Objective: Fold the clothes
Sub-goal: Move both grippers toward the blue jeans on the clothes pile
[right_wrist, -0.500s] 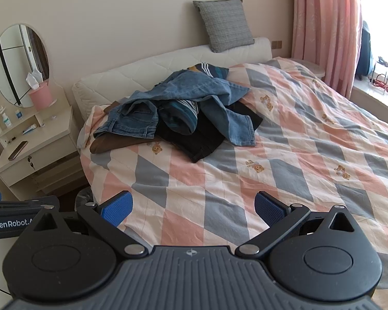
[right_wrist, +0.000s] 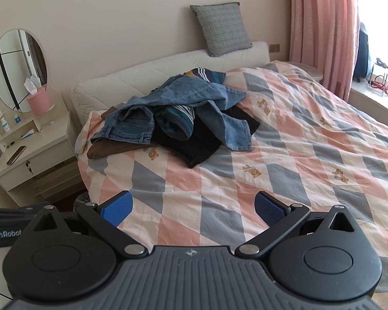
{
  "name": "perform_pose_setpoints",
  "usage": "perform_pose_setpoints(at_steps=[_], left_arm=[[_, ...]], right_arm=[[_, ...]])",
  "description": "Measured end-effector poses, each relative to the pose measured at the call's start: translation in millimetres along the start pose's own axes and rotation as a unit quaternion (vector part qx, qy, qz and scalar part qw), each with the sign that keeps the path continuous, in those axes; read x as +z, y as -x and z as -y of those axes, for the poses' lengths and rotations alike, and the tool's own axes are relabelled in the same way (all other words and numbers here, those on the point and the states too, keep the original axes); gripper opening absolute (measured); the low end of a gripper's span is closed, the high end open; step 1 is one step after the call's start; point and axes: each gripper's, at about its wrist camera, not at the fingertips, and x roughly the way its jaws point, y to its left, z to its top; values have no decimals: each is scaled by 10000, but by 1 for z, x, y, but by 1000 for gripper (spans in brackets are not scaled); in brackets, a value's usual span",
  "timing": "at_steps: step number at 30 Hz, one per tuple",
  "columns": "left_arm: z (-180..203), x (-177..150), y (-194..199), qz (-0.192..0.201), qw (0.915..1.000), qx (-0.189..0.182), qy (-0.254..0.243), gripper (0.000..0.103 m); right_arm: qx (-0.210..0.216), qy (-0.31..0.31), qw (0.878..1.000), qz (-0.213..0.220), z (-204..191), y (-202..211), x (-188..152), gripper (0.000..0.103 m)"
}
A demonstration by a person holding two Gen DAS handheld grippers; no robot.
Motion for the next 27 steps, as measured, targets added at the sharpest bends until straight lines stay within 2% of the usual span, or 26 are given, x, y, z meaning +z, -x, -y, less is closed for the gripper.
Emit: perform_pose_setpoints(at_steps=[7,16,27], left_arm=[[-16,-5,-24,-459,9985,-212,208,103],[-33,0,-46,-461,9983,-250,262,103],[-53,38,-108,-533,9975,-449,114,103]], right_arm=[[145,-47,9999,-15,0,-9,-6,103],[193,29,9998,-91,-9,-25,-10,103],[150,104,9996,-200,-31,-75,13,103]])
